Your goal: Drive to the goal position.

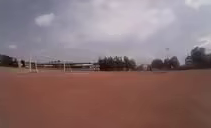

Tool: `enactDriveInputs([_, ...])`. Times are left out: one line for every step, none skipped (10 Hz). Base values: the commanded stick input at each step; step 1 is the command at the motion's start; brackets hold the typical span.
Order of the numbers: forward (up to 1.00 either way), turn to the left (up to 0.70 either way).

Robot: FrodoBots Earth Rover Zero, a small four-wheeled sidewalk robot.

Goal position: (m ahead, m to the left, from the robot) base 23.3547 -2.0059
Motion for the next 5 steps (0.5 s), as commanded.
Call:
enactDriveInputs([0.7,-0.35])
enactDriveInputs([0.7,-0.35])
enactDriveInputs([0.7,-0.35])
enactDriveInputs([0.7,-0.35])
enactDriveInputs([0.7,-0.35])
